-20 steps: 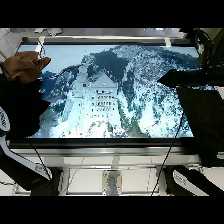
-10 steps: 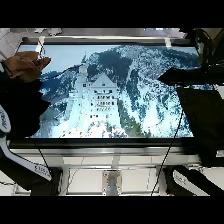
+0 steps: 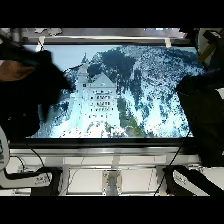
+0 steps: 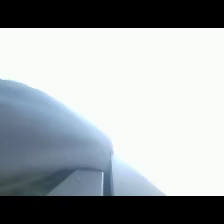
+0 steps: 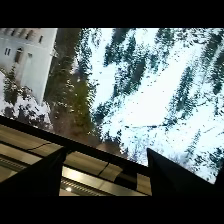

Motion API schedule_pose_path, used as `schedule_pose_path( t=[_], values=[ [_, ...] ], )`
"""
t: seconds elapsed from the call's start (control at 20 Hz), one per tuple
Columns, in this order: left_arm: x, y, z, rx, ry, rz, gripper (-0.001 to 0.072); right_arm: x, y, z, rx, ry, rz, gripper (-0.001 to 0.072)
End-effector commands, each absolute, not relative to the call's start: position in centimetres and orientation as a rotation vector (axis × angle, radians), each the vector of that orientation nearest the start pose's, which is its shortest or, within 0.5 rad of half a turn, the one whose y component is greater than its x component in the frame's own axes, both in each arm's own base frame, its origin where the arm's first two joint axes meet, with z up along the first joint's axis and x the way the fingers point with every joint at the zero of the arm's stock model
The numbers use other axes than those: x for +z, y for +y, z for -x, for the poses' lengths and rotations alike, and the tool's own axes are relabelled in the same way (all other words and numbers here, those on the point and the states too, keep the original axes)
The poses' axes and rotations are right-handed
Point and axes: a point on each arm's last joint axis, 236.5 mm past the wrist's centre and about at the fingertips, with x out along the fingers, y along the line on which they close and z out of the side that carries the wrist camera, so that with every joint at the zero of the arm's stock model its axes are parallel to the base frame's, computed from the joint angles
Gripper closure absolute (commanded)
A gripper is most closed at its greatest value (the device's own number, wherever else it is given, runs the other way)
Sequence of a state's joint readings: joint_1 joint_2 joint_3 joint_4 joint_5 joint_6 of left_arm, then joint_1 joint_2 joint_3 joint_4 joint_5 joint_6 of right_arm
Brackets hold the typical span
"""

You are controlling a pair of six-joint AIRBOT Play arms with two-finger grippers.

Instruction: Fold the clothes and pants, and hang the long-sleeved shirts on hangers.

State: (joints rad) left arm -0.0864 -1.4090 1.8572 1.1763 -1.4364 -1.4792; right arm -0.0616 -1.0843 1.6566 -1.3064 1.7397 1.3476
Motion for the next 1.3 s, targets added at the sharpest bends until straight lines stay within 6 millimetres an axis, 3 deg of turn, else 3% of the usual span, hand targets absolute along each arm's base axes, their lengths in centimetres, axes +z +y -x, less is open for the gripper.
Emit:
schedule_pose_path(
  t=[0.0,0.15,0.35,0.4,0.45,0.5,0.55,0.6,0.65,0.7,0.75,0.85,1.0,1.1,1.15,1.25],
  values=[
    [22.4,-27.9,-34.9,-0.879,0.982,0.01,0.0687,22.2,1.9,-30.4,0.238,1.135,0.102,0.0155],
    [18.7,-37.4,-28.8,-1.089,1.062,-0.105,0.0687,22.6,1.9,-31.4,0.23,1.093,0.101,0.0156],
    [10.3,-47.7,-22.4,-1.244,1.163,-0.208,0.0643,22.6,1.9,-31.4,0.229,1.09,0.101,0.0156],
    [8.5,-49.6,-21.5,-1.257,1.166,-0.213,0.043,22.6,1.9,-31.5,0.229,1.089,0.101,0.0155],
    [7.3,-50.8,-21.0,-1.265,1.164,-0.216,0.017,22.6,1.9,-31.5,0.23,1.089,0.1,0.0156],
    [7.0,-51.1,-21.0,-1.264,1.162,-0.215,0.0084,22.6,1.9,-31.5,0.231,1.088,0.1,0.0156],
    [7.2,-50.5,-22.0,-1.242,1.151,-0.227,0.0084,22.6,1.9,-31.5,0.231,1.088,0.099,0.0156],
    [7.7,-48.4,-24.0,-1.189,1.136,-0.271,0.0084,22.6,2.0,-31.5,0.232,1.088,0.098,0.0156],
    [8.0,-44.7,-27.0,-1.089,1.132,-0.354,0.0085,22.4,2.1,-31.5,0.237,1.091,0.092,0.0156],
    [8.4,-39.8,-30.1,-0.954,1.144,-0.446,0.0088,22.2,2.4,-31.6,0.246,1.093,0.085,0.0156],
    [9.1,-33.4,-33.5,-0.763,1.171,-0.526,0.0101,21.7,2.5,-31.6,0.252,1.103,0.08,0.0156],
    [11.4,-21.9,-38.3,-0.436,1.199,-0.551,0.0101,20.2,2.5,-31.4,0.257,1.146,0.072,0.0155],
    [14.1,-9.1,-42.9,-0.163,1.143,-0.277,0.0101,17.0,2.9,-30.8,0.279,1.23,0.046,0.0156],
    [13.8,-1.1,-44.6,0.007,1.13,-0.121,0.01,15.2,4.0,-30.9,0.319,1.251,0.006,0.0156],
    [13.0,2.1,-45.2,0.08,1.134,0.001,0.0101,14.8,4.7,-31.7,0.336,1.222,-0.019,0.0156],
    [10.6,5.9,-46.7,0.121,1.138,0.185,0.01,15.1,5.9,-34.5,0.352,1.106,-0.072,0.0156]
  ],
)
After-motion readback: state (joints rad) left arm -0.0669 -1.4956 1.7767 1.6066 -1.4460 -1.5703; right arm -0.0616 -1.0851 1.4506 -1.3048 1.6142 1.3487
